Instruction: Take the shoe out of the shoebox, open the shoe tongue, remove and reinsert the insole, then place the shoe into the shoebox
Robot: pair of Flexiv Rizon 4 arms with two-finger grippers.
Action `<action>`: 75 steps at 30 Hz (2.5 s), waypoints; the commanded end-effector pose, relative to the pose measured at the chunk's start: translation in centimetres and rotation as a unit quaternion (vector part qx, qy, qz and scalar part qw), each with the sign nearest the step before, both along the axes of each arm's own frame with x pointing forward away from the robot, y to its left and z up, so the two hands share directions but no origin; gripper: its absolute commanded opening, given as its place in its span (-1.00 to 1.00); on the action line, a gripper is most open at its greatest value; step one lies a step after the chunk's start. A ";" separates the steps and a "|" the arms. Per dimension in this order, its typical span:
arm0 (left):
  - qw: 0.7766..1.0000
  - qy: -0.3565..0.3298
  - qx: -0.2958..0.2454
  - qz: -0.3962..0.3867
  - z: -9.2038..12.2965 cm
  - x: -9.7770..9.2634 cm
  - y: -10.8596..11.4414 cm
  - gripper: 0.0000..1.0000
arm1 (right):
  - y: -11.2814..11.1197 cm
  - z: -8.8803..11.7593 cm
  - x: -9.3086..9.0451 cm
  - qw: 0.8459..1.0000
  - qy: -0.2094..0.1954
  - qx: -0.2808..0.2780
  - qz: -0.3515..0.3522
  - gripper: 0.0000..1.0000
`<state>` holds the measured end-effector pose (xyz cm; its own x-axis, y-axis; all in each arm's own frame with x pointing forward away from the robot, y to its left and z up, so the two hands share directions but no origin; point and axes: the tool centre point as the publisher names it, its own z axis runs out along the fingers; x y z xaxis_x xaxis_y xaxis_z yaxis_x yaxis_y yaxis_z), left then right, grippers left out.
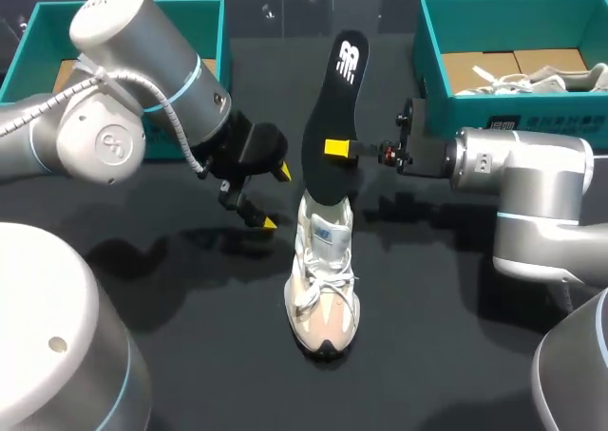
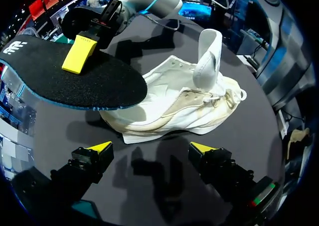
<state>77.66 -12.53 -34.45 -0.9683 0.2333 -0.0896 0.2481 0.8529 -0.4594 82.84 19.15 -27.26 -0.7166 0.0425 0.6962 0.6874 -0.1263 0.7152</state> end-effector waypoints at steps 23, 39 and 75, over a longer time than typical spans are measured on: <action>1.000 0.009 -0.008 -0.004 -0.9 0.1 -0.5 1.00 | 0.0 -0.4 -0.5 0.999 -0.028 0.019 0.029 -1.00; 1.000 0.009 -0.008 -0.004 -0.9 0.1 -0.5 1.00 | 0.9 -1.4 -0.6 0.996 -0.080 0.035 0.029 -1.00; 1.000 0.009 -0.008 -0.004 -0.9 0.1 -0.5 1.00 | 0.6 -4.1 -2.9 0.990 -0.142 0.003 0.028 -1.00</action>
